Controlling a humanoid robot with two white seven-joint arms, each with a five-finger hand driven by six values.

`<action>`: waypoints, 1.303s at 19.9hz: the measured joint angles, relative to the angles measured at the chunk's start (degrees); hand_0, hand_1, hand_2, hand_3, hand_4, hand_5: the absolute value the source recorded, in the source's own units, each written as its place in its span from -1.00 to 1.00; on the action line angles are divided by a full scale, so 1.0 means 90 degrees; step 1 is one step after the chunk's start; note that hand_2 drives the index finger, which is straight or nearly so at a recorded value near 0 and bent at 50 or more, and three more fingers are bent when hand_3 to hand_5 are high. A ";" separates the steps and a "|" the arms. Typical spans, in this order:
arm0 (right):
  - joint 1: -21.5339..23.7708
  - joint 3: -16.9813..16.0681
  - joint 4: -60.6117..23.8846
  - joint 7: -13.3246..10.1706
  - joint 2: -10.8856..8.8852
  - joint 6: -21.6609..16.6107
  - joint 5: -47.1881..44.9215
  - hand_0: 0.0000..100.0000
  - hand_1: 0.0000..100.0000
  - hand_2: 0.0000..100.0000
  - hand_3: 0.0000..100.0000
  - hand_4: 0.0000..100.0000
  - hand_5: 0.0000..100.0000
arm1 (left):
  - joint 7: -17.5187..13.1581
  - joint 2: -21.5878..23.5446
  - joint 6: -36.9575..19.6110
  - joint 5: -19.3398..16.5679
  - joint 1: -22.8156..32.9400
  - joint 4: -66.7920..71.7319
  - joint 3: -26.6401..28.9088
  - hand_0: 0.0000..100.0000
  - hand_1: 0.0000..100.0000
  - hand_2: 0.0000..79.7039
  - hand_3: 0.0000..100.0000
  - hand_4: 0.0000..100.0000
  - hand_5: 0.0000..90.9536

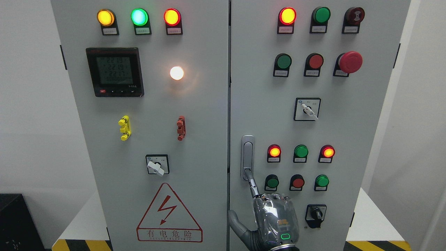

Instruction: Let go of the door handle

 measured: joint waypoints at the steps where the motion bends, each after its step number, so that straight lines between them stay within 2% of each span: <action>1: 0.0003 0.0000 -0.0007 0.0008 0.0000 0.0000 0.0000 -0.38 -0.51 -1.00 1.00 1.00 0.98 | 0.0000 0.0000 0.0000 0.0000 0.0000 0.0000 0.0000 -1.00 -1.00 -0.95 -0.83 -0.97 -1.00; 26: 0.0119 0.0002 -0.0019 0.0024 0.0001 0.0000 0.0000 -0.39 -0.52 -1.00 1.00 1.00 0.98 | 0.0000 0.0000 0.0000 0.0000 0.0000 0.0000 0.0000 -1.00 -1.00 -0.94 -0.83 -0.98 -1.00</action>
